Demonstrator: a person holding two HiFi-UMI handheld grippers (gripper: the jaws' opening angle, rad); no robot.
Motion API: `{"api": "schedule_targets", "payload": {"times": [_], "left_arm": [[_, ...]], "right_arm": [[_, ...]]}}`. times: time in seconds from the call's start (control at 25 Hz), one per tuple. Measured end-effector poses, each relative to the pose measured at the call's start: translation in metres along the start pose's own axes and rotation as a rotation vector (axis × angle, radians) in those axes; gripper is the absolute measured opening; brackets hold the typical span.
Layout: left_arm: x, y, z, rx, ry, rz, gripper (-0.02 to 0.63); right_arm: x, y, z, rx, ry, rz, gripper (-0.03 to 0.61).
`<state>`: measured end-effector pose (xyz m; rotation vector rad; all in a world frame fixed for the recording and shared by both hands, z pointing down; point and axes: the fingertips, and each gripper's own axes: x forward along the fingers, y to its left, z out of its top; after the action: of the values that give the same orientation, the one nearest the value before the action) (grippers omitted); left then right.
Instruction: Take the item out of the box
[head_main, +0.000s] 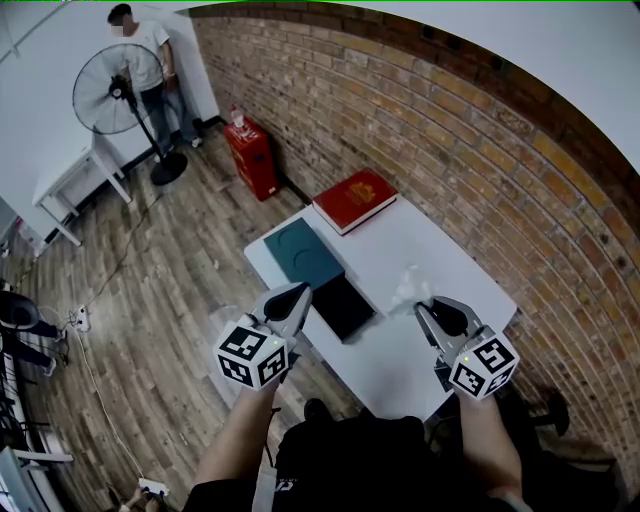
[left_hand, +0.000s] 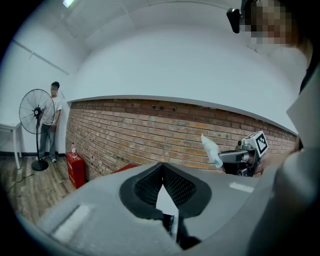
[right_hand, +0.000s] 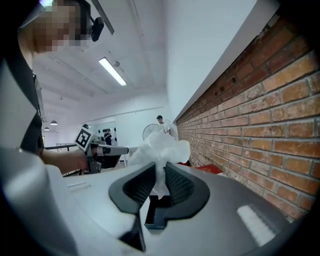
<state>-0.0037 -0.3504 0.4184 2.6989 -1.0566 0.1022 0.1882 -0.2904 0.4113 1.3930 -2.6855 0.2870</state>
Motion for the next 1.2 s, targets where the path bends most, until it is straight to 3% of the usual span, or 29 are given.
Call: {"api": "schedule_targets", "payload": {"times": [0.4, 0.88, 1.2], "left_arm": [[-0.001, 0.001, 0.006, 0.009, -0.013, 0.006, 0.002], [0.001, -0.002, -0.001, 0.006, -0.008, 0.002, 0.002], [0.011, -0.008, -0.004, 0.008, 0.003, -0.015, 0.002]], "right_arm": [[-0.023, -0.006, 0.002, 0.027, -0.105, -0.047, 0.060], [-0.027, -0.004, -0.037, 0.051, -0.048, -0.069, 0.057], [-0.025, -0.009, -0.034, 0.030, -0.047, -0.095, 0.048]]}}
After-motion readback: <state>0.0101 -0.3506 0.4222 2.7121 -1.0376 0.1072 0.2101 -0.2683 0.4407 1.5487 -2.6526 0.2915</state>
